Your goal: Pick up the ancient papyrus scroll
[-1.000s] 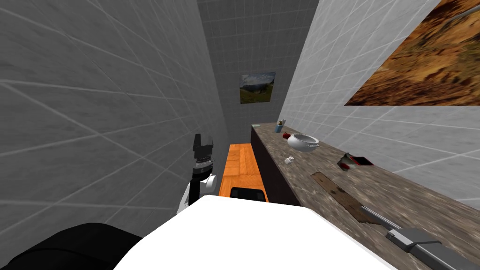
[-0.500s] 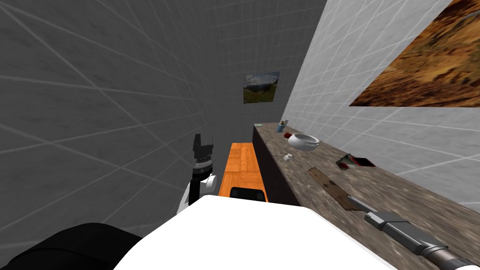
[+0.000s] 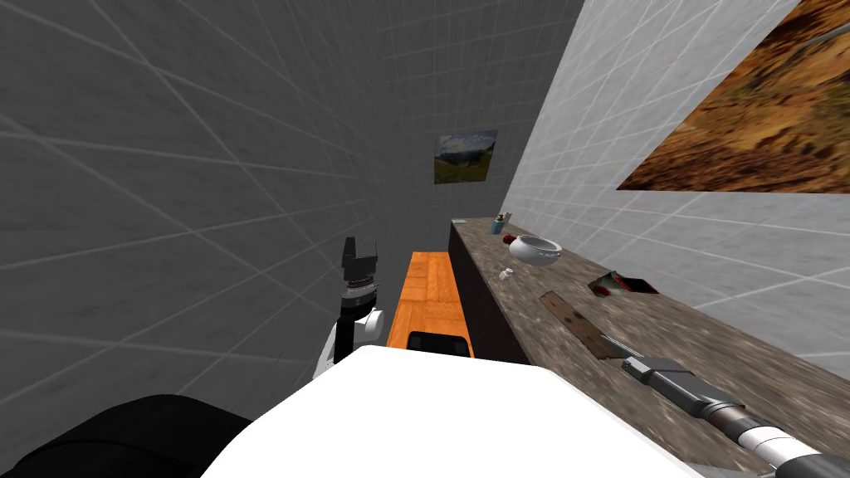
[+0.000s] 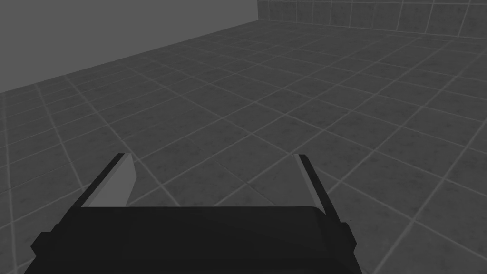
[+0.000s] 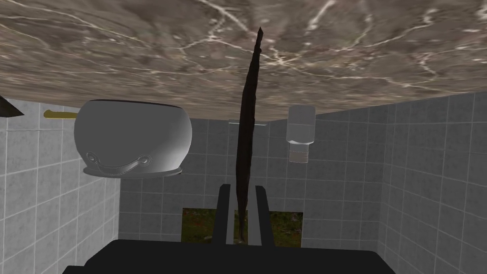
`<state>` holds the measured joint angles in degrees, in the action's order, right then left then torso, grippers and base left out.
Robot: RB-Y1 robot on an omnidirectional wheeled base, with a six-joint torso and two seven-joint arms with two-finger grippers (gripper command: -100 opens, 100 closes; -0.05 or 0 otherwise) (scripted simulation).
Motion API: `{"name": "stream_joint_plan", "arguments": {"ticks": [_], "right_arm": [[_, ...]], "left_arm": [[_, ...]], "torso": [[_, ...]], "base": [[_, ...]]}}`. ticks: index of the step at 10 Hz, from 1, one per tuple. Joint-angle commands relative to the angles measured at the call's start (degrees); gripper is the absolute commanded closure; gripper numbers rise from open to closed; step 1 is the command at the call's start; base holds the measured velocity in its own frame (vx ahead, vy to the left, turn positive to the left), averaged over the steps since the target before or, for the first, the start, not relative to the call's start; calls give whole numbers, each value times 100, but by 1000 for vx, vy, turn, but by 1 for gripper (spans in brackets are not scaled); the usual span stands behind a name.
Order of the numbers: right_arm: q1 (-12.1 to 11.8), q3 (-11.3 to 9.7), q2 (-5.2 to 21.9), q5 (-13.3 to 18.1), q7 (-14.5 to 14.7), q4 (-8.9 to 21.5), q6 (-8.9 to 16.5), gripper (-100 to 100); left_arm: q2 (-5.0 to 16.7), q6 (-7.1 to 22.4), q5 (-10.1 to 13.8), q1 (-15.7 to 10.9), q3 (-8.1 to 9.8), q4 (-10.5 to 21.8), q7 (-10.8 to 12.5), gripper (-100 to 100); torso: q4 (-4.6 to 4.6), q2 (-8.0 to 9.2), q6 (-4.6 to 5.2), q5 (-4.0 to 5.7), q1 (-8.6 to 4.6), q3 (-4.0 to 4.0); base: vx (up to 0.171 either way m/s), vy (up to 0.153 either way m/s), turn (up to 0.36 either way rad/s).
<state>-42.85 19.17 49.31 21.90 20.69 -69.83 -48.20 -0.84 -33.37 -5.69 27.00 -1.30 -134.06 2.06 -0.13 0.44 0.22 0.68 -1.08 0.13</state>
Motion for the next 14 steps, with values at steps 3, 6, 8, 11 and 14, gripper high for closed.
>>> {"name": "stream_joint_plan", "arguments": {"ticks": [3,6,8,11,14], "right_arm": [[143,-136,34,35,-167,-328,596,100],[263,-263,62,67,-338,-621,1031,100],[263,-263,62,67,-338,-687,1380,100],[383,-390,90,100,-508,-1046,1796,100],[503,-517,119,132,-679,-1341,2243,100]], "left_arm": [[0,0,0,-2,0,0,0,0],[0,0,0,1,0,0,0,0],[0,0,0,-1,0,0,0,0],[0,0,0,-2,0,0,0,0],[0,0,0,1,0,0,0,0]], "torso": [[1,7,-17,2,-6,2],[-6,-18,2,3,-2,-11],[2,13,-4,5,-7,7],[-1,3,-16,9,-6,0],[-6,-20,5,8,-10,-11]], "base": [[-119,-35,97],[-83,-11,53],[-123,-22,79],[-117,-19,103],[-81,-13,43]]}}
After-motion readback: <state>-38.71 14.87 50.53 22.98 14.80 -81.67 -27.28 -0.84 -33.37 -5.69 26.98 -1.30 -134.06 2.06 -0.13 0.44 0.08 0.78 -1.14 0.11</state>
